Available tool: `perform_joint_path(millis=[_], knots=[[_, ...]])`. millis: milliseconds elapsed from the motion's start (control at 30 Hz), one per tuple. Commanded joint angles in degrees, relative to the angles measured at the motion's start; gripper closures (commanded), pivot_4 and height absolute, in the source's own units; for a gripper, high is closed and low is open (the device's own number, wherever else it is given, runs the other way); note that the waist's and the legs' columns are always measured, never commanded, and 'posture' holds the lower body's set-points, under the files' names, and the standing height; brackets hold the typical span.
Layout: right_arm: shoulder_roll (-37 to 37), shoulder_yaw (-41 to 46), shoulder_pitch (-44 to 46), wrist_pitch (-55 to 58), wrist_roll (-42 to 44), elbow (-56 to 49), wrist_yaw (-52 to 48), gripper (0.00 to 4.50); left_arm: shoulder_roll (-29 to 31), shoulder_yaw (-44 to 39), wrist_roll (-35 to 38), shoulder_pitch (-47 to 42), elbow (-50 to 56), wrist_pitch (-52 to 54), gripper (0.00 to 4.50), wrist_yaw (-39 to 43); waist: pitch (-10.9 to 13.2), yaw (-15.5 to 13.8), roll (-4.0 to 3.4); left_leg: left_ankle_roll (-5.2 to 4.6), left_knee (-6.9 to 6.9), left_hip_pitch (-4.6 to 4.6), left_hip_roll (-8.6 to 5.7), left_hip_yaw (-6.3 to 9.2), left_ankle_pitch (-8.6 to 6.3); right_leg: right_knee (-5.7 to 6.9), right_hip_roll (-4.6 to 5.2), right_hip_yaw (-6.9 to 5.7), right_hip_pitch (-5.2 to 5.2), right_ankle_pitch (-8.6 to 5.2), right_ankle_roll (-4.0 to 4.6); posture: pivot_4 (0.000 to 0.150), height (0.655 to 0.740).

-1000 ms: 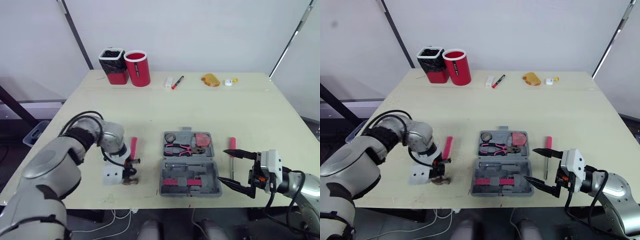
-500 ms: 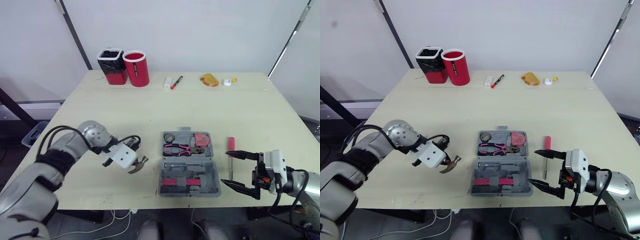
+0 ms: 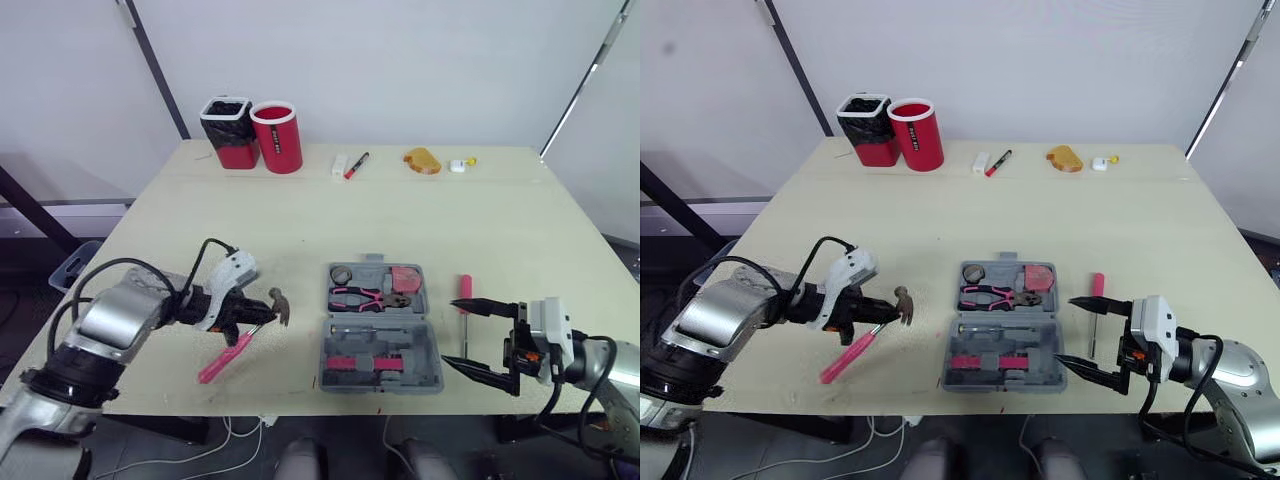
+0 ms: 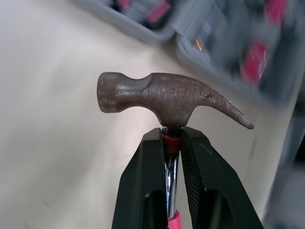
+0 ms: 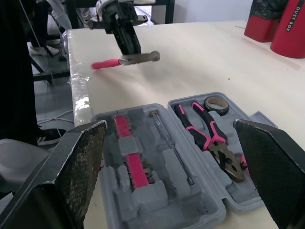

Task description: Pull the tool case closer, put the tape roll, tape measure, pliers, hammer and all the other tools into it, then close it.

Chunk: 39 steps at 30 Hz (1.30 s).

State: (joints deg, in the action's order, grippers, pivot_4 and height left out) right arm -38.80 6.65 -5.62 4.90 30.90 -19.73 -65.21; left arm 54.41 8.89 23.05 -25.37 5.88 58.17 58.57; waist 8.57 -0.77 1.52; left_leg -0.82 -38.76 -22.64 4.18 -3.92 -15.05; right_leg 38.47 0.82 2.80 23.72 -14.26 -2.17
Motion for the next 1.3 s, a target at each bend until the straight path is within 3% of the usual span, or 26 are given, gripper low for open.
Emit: perform_joint_path(millis=[33,233,533,600,700,800,900,1067,1133,1300], knots=[[-0.1,0.3,1.1,-0.6,0.9,-0.3,-0.7,0.0,-3.3,-5.2,2.3,-2.0,4.3,17.0,4.47,-8.7,0.0,0.0,0.01,0.0,0.0,0.0,-0.01,0.0,0.0,0.0,0.0,0.01,0.0,0.0,0.0,0.15,0.74],[-0.1,0.1,2.1,-0.4,0.9,0.3,-1.2,0.0,-15.0,-13.5,-2.4,-3.7,4.3,32.9,4.47,-24.4,0.0,0.0,0.04,0.0,-0.01,0.01,-0.04,0.02,0.0,0.05,0.0,0.03,0.02,0.01,0.02,0.15,0.74],[0.0,-0.7,3.8,-0.3,0.9,1.0,-1.3,0.0,-27.8,-21.6,-7.8,-8.7,0.6,33.9,4.47,-38.8,0.0,0.0,0.07,0.01,-0.09,-0.09,-0.1,0.18,0.0,0.06,0.03,-0.09,0.0,0.02,0.03,0.15,0.74],[0.1,-0.8,4.0,-0.3,0.8,1.0,-1.2,0.0,-29.9,-22.0,-8.4,-9.2,0.4,34.0,3.4,-40.4,0.0,0.0,0.07,0.01,-0.09,-0.1,-0.11,0.19,0.0,0.05,0.03,-0.1,0.0,0.02,0.02,0.15,0.74],[0.1,-0.8,4.0,-0.3,0.9,0.9,-1.1,0.0,-32.1,-22.9,-9.4,-9.7,-0.3,33.3,2.48,-42.9,0.0,0.1,0.07,0.01,-0.09,-0.1,-0.11,0.21,0.0,0.05,0.03,-0.1,0.0,0.02,0.03,0.15,0.74],[0.0,-0.5,4.0,-0.3,0.9,0.8,-1.0,0.0,-33.3,-23.1,-9.8,-9.9,-1.0,30.3,1.04,-44.2,0.0,0.1,0.07,0.01,-0.09,-0.1,-0.11,0.23,0.0,0.05,0.03,-0.11,0.0,0.02,0.03,0.15,0.74],[-0.1,-0.3,3.7,-0.5,0.9,0.8,-0.9,0.0,-33.5,-22.8,-9.4,-8.8,0.0,27.9,0.05,-44.2,0.0,0.1,0.07,0.01,-0.09,-0.11,-0.11,0.24,0.0,0.05,0.03,-0.11,0.0,0.02,0.03,0.15,0.74],[-0.3,0.1,2.8,-0.6,0.9,0.4,-0.7,0.0,-31.4,-20.0,-8.7,0.8,9.5,19.8,0.05,-42.1,0.0,0.6,0.07,0.02,-0.08,-0.1,-0.11,0.21,-0.01,0.05,0.05,-0.06,0.0,0.02,0.03,0.15,0.74],[-0.3,0.2,2.4,-0.6,0.9,0.3,-0.6,0.0,-33.7,-22.5,-7.5,4.7,13.4,18.5,0.05,-42.2,0.0,0.5,0.07,0.02,-0.07,-0.1,-0.11,0.22,-0.01,0.05,0.07,-0.09,0.0,0.02,0.03,0.15,0.74],[-0.1,-0.1,2.2,-0.6,0.7,0.1,-0.3,0.0,-35.0,-19.6,-8.2,15.6,19.0,4.9,0.05,-41.3,0.0,0.1,0.07,0.02,-0.08,-0.08,-0.12,0.21,-0.01,0.05,0.12,-0.11,-0.02,0.02,0.03,0.15,0.74]])
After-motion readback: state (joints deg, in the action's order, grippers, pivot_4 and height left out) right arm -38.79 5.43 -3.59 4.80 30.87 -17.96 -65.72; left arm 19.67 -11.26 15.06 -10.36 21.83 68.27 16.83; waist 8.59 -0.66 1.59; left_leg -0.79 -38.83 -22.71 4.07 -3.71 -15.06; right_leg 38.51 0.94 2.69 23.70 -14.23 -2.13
